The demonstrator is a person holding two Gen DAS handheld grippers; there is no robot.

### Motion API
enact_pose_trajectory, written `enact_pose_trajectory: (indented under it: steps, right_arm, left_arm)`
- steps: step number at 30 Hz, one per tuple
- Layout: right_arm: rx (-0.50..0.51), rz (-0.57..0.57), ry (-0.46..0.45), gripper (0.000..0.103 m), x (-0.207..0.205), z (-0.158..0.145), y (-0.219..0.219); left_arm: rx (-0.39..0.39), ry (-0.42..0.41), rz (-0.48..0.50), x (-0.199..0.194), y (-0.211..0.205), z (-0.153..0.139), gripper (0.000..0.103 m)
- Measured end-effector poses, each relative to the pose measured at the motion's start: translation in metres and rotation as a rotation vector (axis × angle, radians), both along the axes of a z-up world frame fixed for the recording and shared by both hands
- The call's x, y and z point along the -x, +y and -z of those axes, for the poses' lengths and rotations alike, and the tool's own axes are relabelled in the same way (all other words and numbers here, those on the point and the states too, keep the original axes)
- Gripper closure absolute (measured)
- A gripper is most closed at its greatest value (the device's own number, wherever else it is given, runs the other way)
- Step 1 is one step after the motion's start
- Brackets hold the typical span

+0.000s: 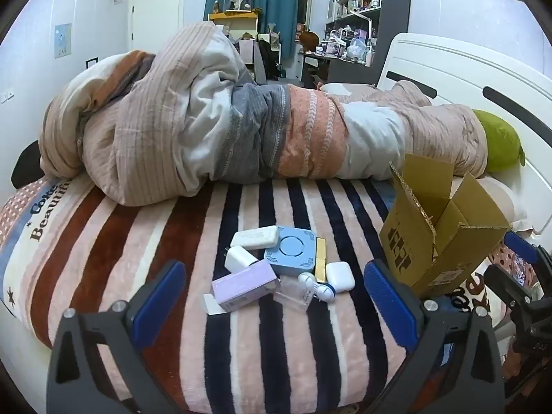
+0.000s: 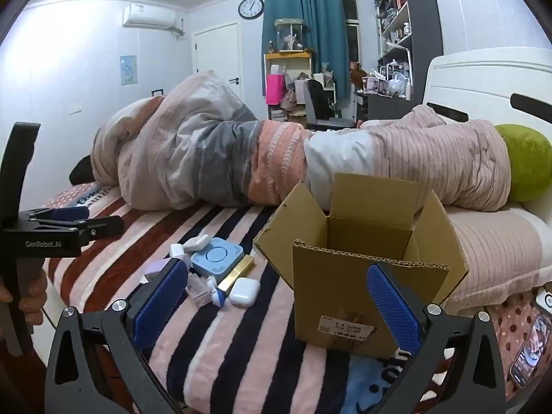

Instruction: Organize rigid objects

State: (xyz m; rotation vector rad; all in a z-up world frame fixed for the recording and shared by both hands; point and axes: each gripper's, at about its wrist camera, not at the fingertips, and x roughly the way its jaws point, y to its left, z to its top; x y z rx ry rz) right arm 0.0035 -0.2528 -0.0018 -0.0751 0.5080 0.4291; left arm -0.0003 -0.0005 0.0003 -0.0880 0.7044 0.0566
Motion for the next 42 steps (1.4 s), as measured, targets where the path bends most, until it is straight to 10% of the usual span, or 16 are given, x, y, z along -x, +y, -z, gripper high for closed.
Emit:
enact_pose_trajectory:
  steps: [42]
  right_arm:
    - [0.034,-0.065,0.017,0.000,0.012,0.002,0.013]
  left_arm:
    - [0.040,0.046,0.013,0.006,0.003,0.010,0.000]
